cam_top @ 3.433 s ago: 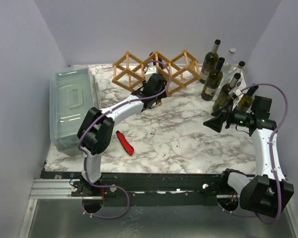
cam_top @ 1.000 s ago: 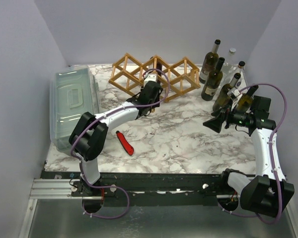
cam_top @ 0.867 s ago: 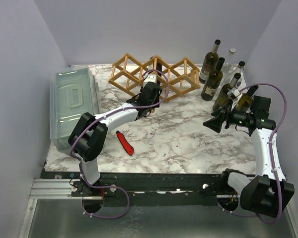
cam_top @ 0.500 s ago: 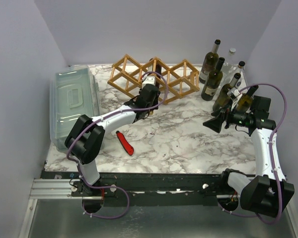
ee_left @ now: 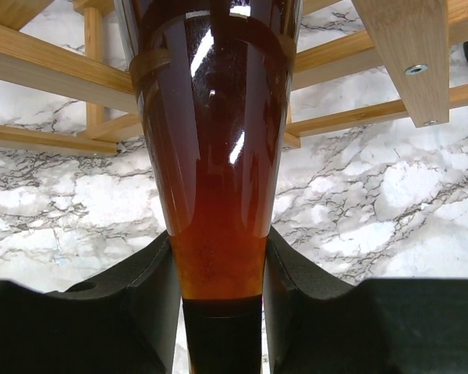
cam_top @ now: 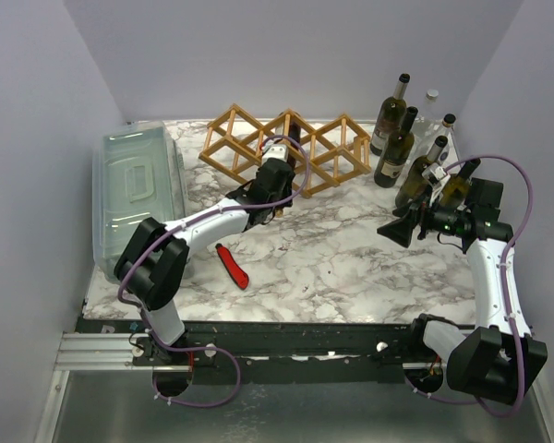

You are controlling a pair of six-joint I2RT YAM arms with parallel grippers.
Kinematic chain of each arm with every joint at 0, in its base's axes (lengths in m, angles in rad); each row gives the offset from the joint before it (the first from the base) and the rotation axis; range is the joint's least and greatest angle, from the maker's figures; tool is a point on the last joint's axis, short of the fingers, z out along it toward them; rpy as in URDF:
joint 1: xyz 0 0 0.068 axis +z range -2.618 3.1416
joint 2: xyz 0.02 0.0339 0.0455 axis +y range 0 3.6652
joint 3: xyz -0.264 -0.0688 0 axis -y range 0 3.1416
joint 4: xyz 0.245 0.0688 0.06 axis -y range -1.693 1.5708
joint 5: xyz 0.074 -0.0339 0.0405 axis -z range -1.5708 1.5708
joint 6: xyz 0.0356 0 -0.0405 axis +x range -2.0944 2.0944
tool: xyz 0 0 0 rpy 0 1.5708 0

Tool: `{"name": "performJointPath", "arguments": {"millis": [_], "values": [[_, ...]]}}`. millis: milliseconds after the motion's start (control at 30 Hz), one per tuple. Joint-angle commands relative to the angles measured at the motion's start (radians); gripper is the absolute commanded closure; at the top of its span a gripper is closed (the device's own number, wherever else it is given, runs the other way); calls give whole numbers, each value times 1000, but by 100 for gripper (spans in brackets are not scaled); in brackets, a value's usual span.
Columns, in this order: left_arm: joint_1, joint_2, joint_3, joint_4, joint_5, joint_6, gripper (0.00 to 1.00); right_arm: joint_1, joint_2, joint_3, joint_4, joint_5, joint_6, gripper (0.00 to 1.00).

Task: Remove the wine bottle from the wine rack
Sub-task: Pick up the wine bottle from the wine rack.

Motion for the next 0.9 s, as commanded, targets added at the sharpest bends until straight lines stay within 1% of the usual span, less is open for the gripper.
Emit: {"name": "performJointPath", "arguments": {"millis": [0, 867], "values": [[-6, -120, 29, 190, -19, 19, 100, 11, 5, 21, -12, 18, -7, 1], [-15, -215, -6, 217, -35, 42, 100, 17, 11, 21, -8, 25, -4, 1]]}}
